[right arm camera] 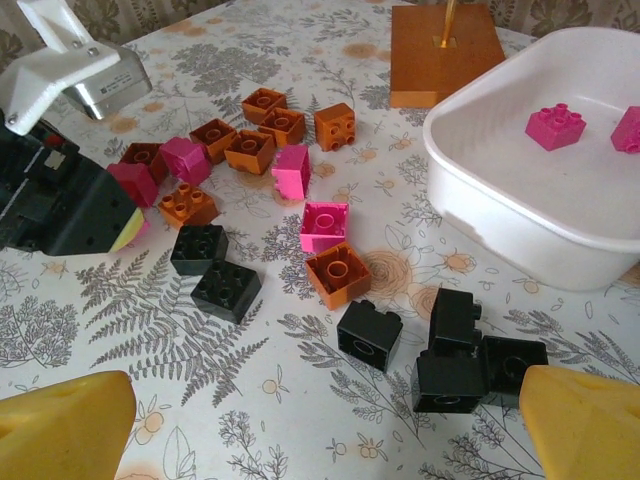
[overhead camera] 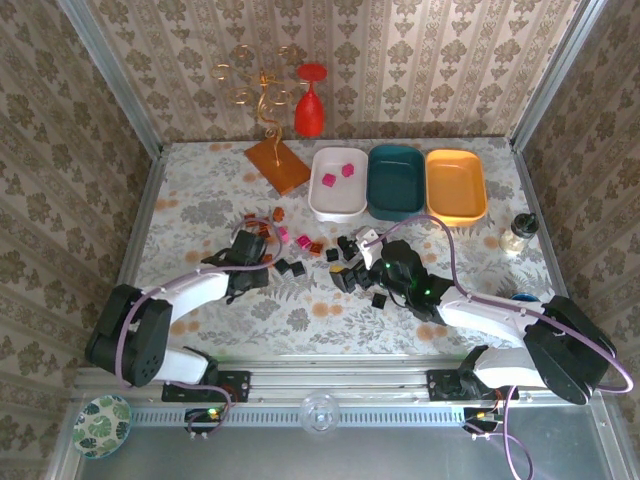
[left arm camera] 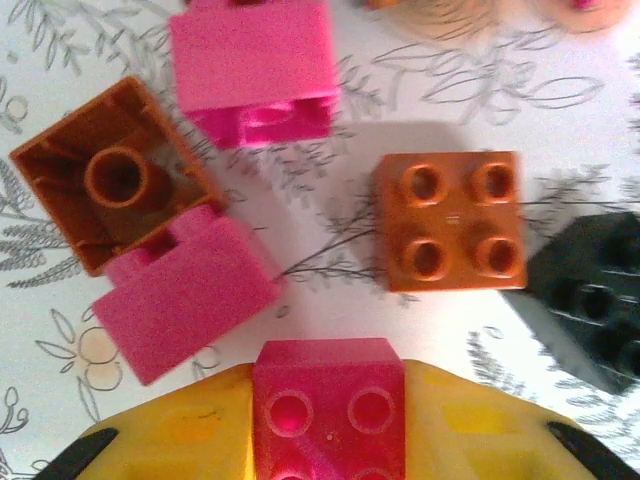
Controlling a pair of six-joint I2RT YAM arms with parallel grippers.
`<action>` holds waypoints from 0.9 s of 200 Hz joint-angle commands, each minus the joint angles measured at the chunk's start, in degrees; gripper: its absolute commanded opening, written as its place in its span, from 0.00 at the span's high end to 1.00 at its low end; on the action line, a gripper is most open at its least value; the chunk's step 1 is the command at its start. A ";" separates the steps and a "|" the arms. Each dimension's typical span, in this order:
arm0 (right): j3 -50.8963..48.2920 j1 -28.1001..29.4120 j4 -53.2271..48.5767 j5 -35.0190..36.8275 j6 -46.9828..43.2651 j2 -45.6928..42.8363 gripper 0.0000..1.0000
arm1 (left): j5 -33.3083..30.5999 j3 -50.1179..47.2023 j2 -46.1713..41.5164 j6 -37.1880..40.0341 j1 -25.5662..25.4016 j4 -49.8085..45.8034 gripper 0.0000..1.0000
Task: Sort the legos into containers by color
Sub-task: Pick up the lego from the middle-left of the table, then place the lego in the container.
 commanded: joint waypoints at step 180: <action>-5.70 -1.74 1.37 29.84 4.00 -11.21 0.00 | 6.28 90.16 57.40 15.46 -5.92 -14.28 0.46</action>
